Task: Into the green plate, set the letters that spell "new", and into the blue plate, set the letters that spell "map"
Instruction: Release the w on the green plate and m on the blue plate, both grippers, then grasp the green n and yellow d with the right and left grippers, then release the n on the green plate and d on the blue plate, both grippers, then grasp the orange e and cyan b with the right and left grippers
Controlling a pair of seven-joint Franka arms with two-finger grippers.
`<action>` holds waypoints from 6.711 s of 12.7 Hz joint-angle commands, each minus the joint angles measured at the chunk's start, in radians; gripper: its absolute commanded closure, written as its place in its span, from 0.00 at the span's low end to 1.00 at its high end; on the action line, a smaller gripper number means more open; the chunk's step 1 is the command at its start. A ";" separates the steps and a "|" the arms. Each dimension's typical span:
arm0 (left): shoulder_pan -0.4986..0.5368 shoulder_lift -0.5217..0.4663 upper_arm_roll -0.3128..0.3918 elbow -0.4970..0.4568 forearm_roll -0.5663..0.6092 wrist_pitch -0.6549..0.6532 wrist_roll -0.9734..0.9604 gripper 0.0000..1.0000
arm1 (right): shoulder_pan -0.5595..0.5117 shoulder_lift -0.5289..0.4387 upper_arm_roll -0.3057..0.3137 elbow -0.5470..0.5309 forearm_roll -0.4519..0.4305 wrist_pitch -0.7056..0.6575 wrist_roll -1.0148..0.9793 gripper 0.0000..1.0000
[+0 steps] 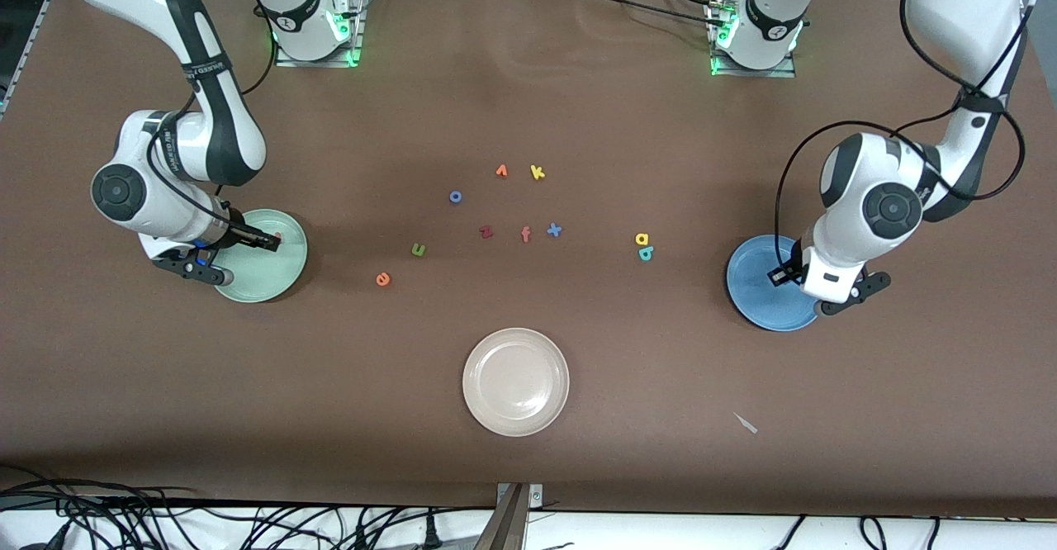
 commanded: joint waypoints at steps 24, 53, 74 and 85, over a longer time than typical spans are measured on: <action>-0.193 0.040 -0.214 -0.058 0.022 0.129 -0.421 0.01 | 0.258 0.195 0.228 0.061 0.010 0.289 0.638 0.01; -0.177 0.048 -0.216 -0.062 0.116 0.113 -0.465 0.80 | 0.247 0.114 -0.046 0.236 0.024 -0.223 0.201 1.00; 0.188 0.082 -0.200 0.014 0.162 -0.031 0.008 0.00 | 0.225 0.217 -0.019 0.271 0.193 -0.034 0.150 0.00; 0.010 0.121 -0.363 0.095 0.157 -0.025 -0.501 0.00 | 0.293 0.324 0.018 0.271 0.248 0.145 0.250 0.05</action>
